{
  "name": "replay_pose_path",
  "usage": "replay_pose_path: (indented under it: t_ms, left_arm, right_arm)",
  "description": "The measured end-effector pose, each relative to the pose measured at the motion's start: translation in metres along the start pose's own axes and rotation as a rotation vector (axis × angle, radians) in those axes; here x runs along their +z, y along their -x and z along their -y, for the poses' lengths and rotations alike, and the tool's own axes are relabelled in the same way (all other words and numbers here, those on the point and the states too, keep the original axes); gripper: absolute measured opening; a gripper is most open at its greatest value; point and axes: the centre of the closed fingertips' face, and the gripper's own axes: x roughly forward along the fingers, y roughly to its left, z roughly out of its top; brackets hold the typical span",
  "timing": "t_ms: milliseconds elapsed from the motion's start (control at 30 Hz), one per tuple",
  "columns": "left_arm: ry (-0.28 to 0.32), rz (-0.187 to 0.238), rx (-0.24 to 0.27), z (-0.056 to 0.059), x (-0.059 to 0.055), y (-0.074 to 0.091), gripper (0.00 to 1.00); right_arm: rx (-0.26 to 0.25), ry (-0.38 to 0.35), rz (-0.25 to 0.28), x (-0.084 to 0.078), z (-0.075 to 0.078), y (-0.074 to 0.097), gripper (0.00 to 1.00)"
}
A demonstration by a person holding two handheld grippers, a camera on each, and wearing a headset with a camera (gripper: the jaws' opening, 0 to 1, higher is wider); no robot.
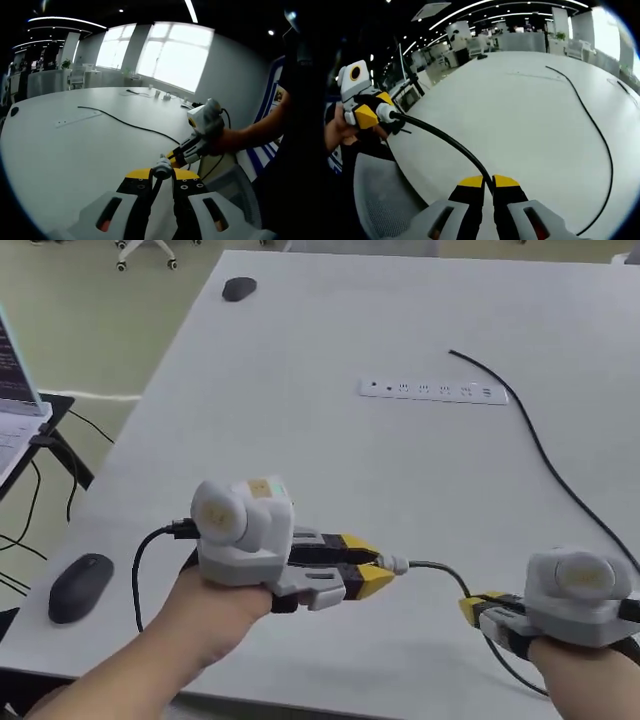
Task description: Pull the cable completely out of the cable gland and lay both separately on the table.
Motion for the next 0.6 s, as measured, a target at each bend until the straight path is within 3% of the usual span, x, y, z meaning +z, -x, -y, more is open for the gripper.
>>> replay_pose_path:
  t_ms: [400,600]
  left_arm:
    - [0.023,0.022,0.016,-0.003,0.006,0.002,0.15]
    - [0.030,0.027,0.028,-0.005,0.006,0.003,0.15]
  right_arm:
    - [0.022,0.006,0.061,0.006,0.001,0.011,0.02]
    - [0.024,0.075,0.084,0.009,0.001,0.017,0.03]
